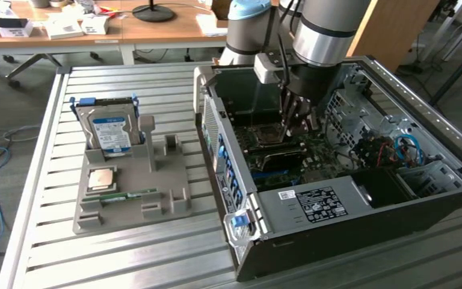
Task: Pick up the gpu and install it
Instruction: 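Press down on the gpu until it lock into place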
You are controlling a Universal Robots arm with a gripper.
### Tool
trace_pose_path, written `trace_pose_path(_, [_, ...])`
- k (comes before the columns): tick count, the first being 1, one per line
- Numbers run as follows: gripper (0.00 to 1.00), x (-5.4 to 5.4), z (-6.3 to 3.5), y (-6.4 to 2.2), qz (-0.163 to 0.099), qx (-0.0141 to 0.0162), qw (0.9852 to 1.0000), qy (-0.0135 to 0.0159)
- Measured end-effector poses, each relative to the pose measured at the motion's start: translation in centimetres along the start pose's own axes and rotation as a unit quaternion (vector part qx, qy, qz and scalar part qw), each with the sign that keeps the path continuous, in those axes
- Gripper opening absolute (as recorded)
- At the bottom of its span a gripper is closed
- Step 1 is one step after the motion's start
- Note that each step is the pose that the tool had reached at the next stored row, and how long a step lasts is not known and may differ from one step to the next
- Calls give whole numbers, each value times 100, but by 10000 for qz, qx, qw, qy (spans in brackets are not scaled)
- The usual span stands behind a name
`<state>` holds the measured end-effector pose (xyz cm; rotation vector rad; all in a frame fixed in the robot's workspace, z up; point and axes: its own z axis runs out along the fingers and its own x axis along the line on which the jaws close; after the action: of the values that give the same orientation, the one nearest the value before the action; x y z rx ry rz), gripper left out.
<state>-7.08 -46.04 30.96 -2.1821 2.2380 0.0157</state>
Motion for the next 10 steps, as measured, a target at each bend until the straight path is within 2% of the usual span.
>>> trace_pose_path(10, [11, -21, 11, 63, 12, 1, 10000, -1])
